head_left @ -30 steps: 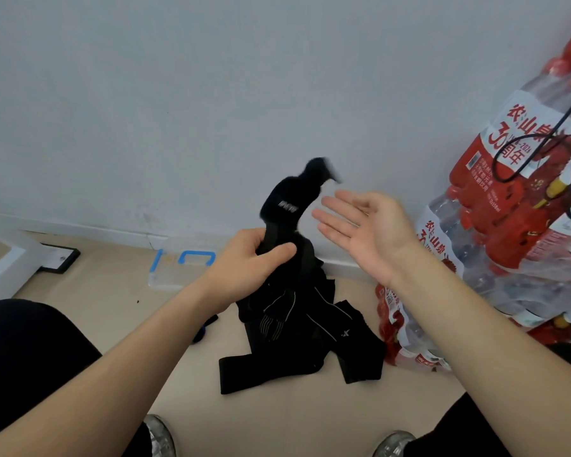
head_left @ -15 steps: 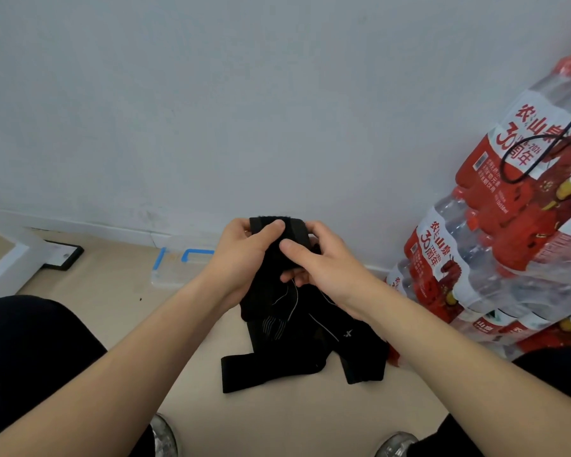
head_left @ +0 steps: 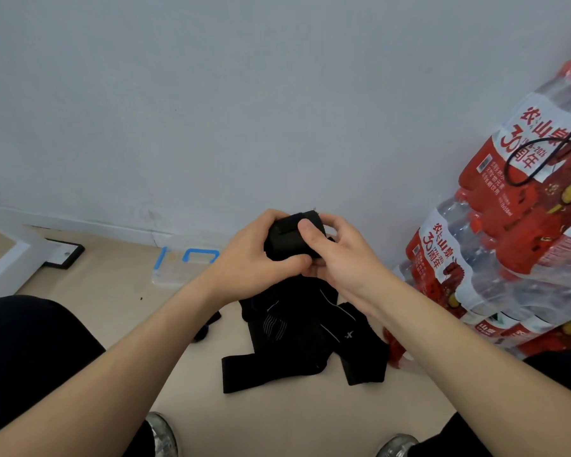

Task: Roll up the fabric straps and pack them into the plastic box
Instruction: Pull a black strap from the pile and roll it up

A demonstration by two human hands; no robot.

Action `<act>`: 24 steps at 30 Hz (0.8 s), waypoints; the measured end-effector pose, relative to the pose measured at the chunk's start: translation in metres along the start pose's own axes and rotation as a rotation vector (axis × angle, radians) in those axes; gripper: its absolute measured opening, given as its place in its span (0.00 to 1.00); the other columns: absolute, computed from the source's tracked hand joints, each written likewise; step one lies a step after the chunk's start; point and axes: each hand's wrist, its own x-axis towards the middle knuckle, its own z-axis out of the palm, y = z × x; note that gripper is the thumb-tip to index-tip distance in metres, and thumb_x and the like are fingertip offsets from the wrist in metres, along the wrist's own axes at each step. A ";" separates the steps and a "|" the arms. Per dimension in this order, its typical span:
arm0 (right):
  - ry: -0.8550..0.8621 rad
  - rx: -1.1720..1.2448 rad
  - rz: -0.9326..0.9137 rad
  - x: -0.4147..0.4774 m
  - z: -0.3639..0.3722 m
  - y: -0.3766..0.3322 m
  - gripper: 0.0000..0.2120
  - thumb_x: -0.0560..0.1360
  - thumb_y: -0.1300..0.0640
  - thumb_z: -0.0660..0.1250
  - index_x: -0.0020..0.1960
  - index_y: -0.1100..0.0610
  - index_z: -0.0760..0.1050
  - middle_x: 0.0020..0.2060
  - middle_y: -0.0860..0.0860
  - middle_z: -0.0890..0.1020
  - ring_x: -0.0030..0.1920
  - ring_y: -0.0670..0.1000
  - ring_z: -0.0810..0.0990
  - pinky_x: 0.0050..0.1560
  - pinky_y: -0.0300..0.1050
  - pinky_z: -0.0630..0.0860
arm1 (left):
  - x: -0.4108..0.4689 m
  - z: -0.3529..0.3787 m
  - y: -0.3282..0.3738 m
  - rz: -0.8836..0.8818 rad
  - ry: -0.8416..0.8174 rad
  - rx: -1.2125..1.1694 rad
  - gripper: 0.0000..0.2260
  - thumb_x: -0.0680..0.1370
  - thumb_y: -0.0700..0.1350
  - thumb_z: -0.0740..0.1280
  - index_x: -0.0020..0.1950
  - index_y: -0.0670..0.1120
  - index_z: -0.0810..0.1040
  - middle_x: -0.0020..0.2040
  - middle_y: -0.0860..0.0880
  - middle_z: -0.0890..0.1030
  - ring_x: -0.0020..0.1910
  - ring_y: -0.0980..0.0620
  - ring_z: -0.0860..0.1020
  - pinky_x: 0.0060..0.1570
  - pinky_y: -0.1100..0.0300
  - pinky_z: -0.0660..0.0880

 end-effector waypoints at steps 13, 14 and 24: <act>0.009 -1.263 -0.617 -0.008 -0.026 -0.001 0.46 0.75 0.52 0.77 0.83 0.40 0.54 0.73 0.48 0.65 0.51 0.56 0.82 0.44 0.58 0.83 | 0.006 -0.022 0.007 -0.075 0.056 -0.556 0.17 0.79 0.46 0.76 0.67 0.53 0.81 0.63 0.42 0.84 0.58 0.44 0.86 0.52 0.48 0.84; 0.025 -1.260 -0.723 -0.010 -0.023 0.000 0.46 0.73 0.54 0.79 0.84 0.44 0.56 0.73 0.50 0.63 0.56 0.56 0.80 0.45 0.57 0.84 | 0.006 -0.022 0.006 -0.080 0.060 -0.556 0.16 0.80 0.45 0.76 0.67 0.54 0.81 0.63 0.43 0.84 0.59 0.44 0.86 0.53 0.48 0.85; -0.006 -1.372 -1.164 -0.011 -0.026 -0.008 0.18 0.80 0.63 0.74 0.69 0.57 0.83 0.65 0.62 0.80 0.61 0.62 0.80 0.61 0.58 0.78 | 0.005 -0.014 0.001 -0.140 0.024 -0.514 0.15 0.85 0.41 0.71 0.68 0.57 0.83 0.63 0.47 0.86 0.64 0.44 0.85 0.63 0.49 0.83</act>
